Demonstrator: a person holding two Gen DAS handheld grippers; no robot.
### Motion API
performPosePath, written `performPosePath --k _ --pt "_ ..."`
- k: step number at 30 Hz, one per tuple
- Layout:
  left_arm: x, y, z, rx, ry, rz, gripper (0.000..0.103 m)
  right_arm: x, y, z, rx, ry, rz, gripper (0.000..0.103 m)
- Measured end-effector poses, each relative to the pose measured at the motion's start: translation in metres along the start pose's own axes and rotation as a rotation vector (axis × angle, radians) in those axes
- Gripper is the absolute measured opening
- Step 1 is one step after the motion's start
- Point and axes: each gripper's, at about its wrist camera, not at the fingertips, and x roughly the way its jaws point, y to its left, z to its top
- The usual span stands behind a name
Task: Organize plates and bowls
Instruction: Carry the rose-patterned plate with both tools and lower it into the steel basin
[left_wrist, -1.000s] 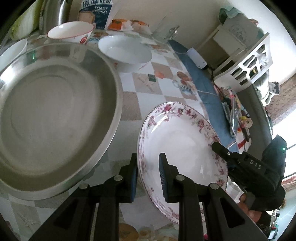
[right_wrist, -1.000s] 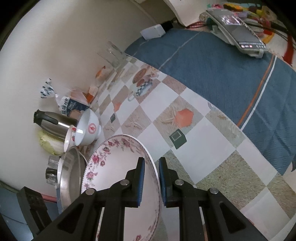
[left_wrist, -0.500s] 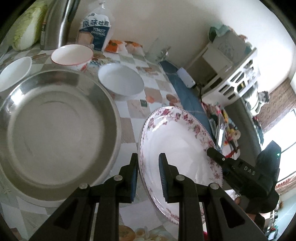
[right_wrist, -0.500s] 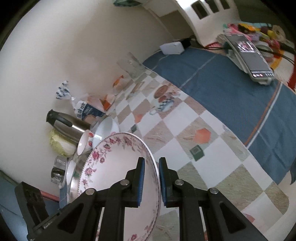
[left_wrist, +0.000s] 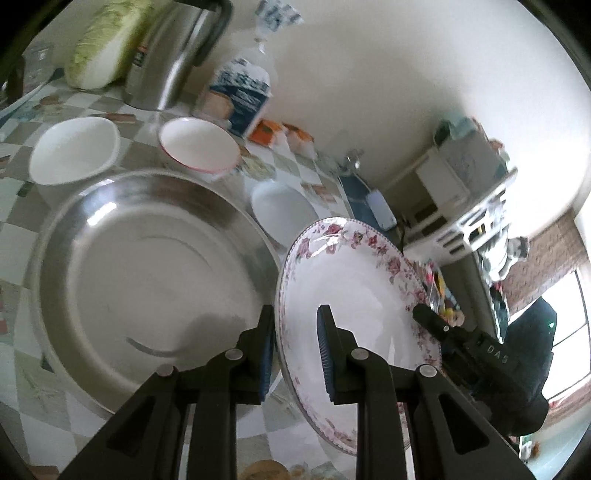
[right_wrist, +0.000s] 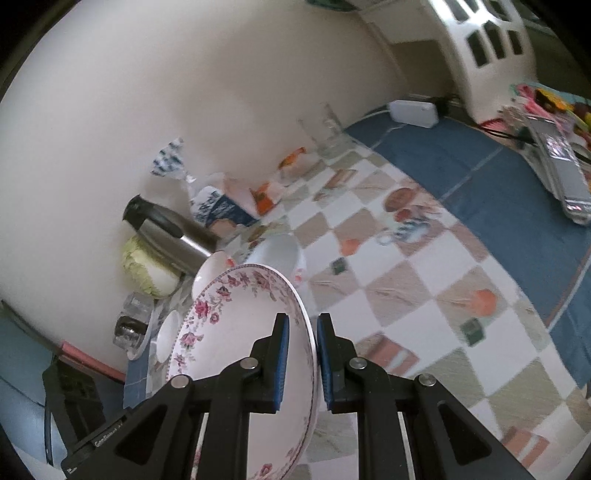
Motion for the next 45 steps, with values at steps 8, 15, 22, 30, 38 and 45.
performPosePath --k 8,15,22,30,38,45 --pt "-0.022 0.038 0.015 -0.077 -0.057 0.009 0.022 0.032 0.04 -0.006 -0.048 0.05 0.043 0.017" --pt "-0.034 0.065 0.02 -0.121 -0.077 0.016 0.022 0.056 0.061 -0.019 -0.073 0.094 0.065 0.017" --pt "-0.047 0.079 0.023 -0.113 -0.095 0.041 0.022 0.081 0.067 -0.034 -0.062 0.152 0.084 0.017" --pt "-0.049 0.097 0.023 -0.13 -0.088 0.085 0.022 0.1 0.075 -0.047 -0.065 0.197 0.098 0.017" --pt "-0.038 0.109 0.021 -0.154 -0.06 0.129 0.022 0.117 0.075 -0.054 -0.061 0.238 0.091 0.017" --pt "-0.023 0.114 0.023 -0.157 -0.024 0.166 0.022 0.125 0.072 -0.052 -0.061 0.246 0.068 0.017"
